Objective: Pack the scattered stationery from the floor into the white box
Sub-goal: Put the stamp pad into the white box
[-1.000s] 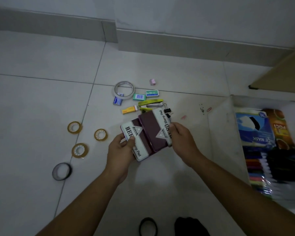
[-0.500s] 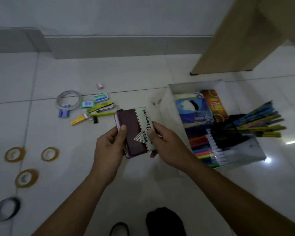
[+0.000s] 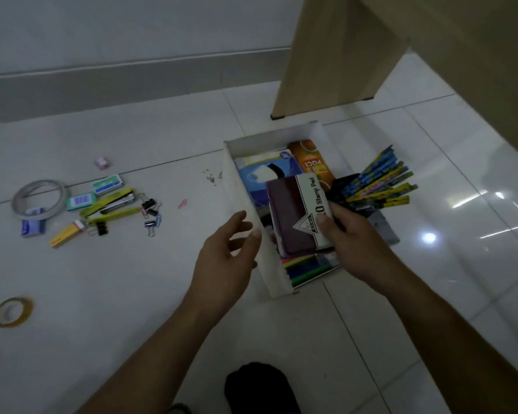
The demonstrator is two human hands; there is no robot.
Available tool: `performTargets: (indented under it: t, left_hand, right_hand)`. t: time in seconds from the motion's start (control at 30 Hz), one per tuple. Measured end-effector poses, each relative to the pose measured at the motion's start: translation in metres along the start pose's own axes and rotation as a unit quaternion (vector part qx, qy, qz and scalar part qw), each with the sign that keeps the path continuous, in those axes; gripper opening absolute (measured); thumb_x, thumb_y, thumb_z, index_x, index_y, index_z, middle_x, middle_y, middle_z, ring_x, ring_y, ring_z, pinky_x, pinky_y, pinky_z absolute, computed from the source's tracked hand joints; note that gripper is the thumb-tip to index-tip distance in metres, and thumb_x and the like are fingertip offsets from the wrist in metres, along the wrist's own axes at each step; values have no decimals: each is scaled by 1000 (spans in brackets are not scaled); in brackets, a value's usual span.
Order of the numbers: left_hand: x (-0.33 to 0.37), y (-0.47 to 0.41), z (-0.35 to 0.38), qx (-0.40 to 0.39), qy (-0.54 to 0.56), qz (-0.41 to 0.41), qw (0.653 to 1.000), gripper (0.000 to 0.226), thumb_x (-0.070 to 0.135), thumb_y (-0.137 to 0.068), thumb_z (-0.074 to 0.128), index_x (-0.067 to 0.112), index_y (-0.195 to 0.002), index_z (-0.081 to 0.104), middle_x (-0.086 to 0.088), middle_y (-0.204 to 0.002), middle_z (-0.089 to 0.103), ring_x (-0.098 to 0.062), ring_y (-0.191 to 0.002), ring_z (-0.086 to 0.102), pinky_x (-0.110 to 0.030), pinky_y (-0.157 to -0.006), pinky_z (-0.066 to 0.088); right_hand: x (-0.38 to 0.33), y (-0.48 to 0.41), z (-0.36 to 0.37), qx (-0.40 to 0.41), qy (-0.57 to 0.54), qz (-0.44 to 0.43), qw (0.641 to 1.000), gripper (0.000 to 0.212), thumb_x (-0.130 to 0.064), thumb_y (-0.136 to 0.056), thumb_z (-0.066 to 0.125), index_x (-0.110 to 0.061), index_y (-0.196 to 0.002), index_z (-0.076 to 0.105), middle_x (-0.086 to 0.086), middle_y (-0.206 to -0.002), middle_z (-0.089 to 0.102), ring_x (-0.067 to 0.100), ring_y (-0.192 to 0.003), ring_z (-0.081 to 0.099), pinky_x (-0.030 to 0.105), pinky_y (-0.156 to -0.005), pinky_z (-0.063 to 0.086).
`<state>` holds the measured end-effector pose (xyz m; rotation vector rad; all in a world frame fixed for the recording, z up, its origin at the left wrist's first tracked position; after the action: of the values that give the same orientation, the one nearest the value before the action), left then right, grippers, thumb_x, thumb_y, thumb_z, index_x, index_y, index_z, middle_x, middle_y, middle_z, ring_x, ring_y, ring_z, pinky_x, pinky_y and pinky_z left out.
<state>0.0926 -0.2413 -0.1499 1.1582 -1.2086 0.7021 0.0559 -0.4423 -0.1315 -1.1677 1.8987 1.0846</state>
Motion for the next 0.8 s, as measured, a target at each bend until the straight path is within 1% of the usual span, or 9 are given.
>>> performTargets:
  t: [0.1,0.17,0.3,0.47,0.5,0.57,0.6,0.7,0.8]
  left_hand:
    - [-16,-1,15,-15,-36,-21,999,63,39,-90,62,30,-147,36,8,-137,50,-10,-114,58,-39,-87,58]
    - [-22,-1,24,-31,-60,-21,998,67,38,-89,63,35,-148,31,8,-143,47,-12,-117,56,-44,-91,55]
    - [-29,0,30,-33,-16,-39,999,66,29,-91,62,41,-147,28,6,-147,42,-14,-118,55,-42,-80,60]
    - [-32,0,30,-34,21,-51,998,64,21,-92,61,44,-143,31,4,-144,44,-16,-117,58,-34,-71,61]
    - [-32,0,30,-34,21,-50,998,64,20,-92,61,43,-144,31,4,-144,45,-16,-117,58,-34,-71,61]
    - [-31,0,30,-33,8,-44,998,65,21,-92,61,40,-146,30,5,-144,45,-15,-117,58,-36,-74,61]
    - [-30,0,30,-32,-2,-38,999,66,23,-92,61,40,-147,29,6,-144,45,-13,-116,58,-38,-76,61]
    - [-29,0,29,-28,-33,-26,999,67,31,-91,62,43,-147,28,9,-141,47,-9,-114,59,-43,-87,58]
    - [-30,0,26,-29,-51,-28,998,64,33,-91,62,44,-146,31,11,-135,50,-8,-112,60,-42,-91,56]
  right_hand:
    - [18,10,-4,-35,96,23,994,35,-28,-103,40,-27,-136,48,-4,-121,62,5,-99,61,22,-83,51]
    - [26,11,4,-67,180,25,981,42,-32,-103,39,-21,-143,42,3,-132,59,18,-111,59,31,-90,50]
    - [26,-7,26,-112,210,27,971,40,-28,-102,42,-14,-140,46,9,-132,59,25,-113,58,34,-91,49]
    - [46,-28,32,-180,331,99,921,39,-32,-102,40,-2,-120,57,20,-120,61,31,-100,58,27,-72,46]
    - [50,-31,31,-180,363,100,909,42,-35,-102,39,-4,-126,53,20,-125,57,32,-103,55,27,-75,45]
    - [57,-32,28,-167,416,96,889,51,-44,-100,37,-13,-141,39,24,-140,38,39,-121,44,34,-97,41]
    - [59,-33,29,-157,422,87,889,52,-44,-100,37,-13,-142,37,25,-141,35,40,-124,41,36,-101,39]
    - [55,-33,33,-118,386,30,914,40,-34,-97,48,-4,-124,51,22,-124,58,33,-107,57,32,-86,48]
    - [44,-30,30,-96,339,11,936,35,-29,-94,54,-11,-124,55,11,-120,65,28,-106,61,32,-86,51]
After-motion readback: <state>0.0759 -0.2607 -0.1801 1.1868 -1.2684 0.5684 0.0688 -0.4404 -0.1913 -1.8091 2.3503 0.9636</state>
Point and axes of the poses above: each hand's wrist, its own y-axis away from the middle knuckle, its own z-axis out of the palm, x = y × z, the point moved 8 cm from there along -y, towards the middle knuckle
